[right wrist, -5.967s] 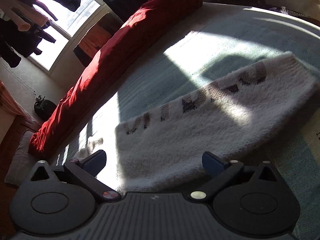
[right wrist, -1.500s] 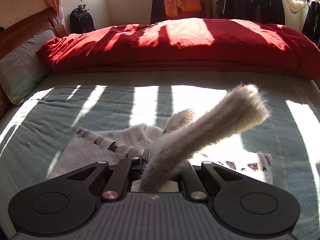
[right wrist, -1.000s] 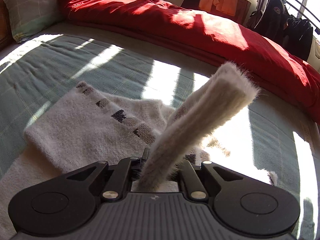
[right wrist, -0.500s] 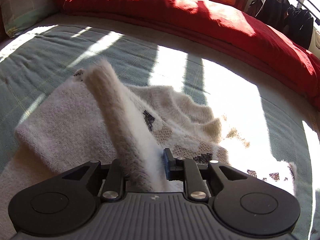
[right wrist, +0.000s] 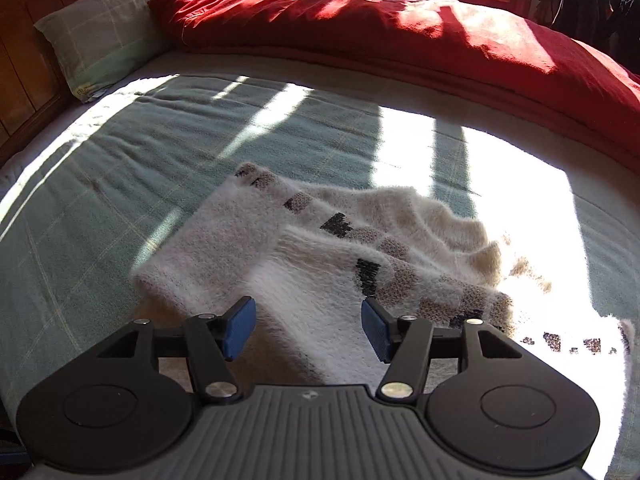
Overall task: Fold clothes
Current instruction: 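Withdraw the open right gripper from the folded sweater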
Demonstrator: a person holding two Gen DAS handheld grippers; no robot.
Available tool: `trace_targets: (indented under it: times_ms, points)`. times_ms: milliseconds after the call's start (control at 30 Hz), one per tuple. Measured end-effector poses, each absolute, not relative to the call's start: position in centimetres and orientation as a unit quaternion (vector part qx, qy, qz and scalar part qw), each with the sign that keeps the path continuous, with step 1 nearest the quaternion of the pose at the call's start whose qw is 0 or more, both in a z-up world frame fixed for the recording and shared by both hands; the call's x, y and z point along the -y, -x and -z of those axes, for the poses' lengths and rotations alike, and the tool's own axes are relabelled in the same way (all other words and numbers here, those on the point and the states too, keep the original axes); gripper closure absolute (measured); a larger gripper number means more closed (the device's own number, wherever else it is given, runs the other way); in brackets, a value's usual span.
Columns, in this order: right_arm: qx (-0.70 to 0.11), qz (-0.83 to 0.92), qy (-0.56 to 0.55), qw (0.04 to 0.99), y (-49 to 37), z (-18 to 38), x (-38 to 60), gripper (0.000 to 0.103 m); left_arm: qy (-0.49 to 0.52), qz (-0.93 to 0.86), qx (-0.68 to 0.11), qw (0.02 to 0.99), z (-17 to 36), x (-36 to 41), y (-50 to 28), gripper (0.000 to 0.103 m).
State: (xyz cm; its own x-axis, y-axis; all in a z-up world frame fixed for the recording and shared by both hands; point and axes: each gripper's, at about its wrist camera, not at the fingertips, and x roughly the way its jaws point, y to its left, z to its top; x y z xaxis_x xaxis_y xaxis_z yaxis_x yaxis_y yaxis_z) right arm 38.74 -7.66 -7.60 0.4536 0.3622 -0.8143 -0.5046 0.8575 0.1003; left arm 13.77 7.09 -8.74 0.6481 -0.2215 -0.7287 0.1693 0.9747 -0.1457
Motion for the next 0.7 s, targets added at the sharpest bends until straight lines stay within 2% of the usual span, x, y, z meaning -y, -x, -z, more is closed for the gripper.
trace_targets:
  times_ms: [267, 433, 700]
  points:
    - [-0.449, -0.237, 0.066, 0.859, -36.5, 5.0, 13.2, 0.037, 0.044, 0.110, -0.392, 0.912, 7.7, -7.0, -13.5, 0.001]
    - [-0.448, -0.190, 0.047, 0.873, -34.6, 4.5, 20.2, 0.037, 0.049, 0.110, -0.387, 0.914, 7.0, -6.3, -14.4, 0.001]
    - [-0.445, -0.086, 0.027, 0.891, -31.0, 7.1, 32.0, 0.033, 0.048, 0.135, -0.381, 0.913, 7.0, -2.4, -20.8, 0.001]
